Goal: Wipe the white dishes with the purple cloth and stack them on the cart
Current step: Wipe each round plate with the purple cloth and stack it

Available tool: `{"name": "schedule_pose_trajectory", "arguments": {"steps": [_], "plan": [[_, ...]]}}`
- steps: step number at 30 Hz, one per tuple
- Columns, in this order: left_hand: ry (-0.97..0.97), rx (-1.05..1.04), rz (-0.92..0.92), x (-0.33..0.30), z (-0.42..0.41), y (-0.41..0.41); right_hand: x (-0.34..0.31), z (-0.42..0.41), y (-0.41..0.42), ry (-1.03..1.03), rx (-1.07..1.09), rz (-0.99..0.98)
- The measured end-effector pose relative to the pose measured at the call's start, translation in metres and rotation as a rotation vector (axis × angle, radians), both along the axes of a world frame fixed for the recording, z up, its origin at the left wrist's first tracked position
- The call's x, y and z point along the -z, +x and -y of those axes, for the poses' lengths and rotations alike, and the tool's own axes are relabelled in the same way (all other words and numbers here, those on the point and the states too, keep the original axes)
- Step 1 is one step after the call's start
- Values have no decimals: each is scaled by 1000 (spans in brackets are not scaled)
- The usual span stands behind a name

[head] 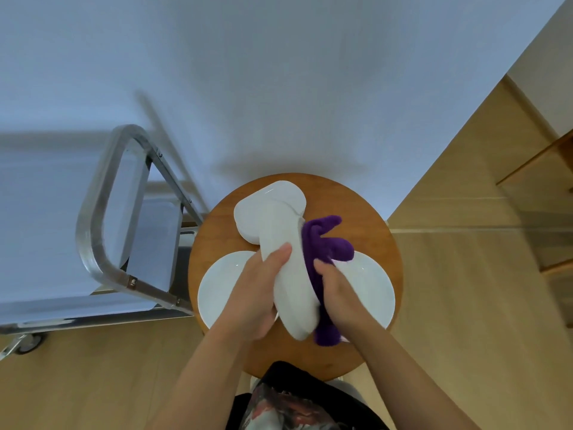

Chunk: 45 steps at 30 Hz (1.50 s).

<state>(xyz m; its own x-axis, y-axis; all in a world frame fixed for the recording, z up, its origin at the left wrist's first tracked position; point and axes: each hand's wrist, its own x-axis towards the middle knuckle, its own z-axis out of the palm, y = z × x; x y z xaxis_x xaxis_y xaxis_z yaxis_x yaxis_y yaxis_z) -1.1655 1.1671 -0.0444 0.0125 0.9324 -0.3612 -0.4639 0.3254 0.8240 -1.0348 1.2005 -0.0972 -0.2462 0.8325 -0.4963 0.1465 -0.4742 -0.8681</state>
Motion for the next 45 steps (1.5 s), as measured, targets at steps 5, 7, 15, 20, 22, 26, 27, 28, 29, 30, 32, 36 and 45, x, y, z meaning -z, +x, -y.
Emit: {"name": "schedule_pose_trajectory", "arguments": {"steps": [5,7,15,20,22,26,27,28,29,30,32,36,45], "plan": [[-95,-72,-26,20,-4,-7,4,23,0,-55,-66,-174],[-188,-132,-68,27,-3,-13,-1,27,5,-42,-89,-163],[-32,204,-620,43,11,-15,-11,1,-8,-295,205,-209],[165,648,-1292,62,7,-11,-8,-11,-25,-177,115,-25],[169,760,-1427,69,5,-17,2,-10,-25,-159,142,44],[48,532,-1222,83,10,-43,21,-9,-24,-204,208,116],[15,335,-1215,87,12,-54,27,-9,-23,-227,228,117],[-52,135,-1256,93,14,-67,33,-9,-21,-243,235,118],[-159,-15,-1297,100,16,-80,39,-9,-19,-252,231,115],[-301,-79,-1275,108,18,-94,44,-8,-19,-256,219,114],[-529,-98,-938,124,21,-116,56,-8,-21,-257,197,131],[-648,-198,-378,153,29,-133,76,-13,-28,-219,167,280],[-674,-327,-365,187,30,-132,107,-13,-44,73,144,642]]}}
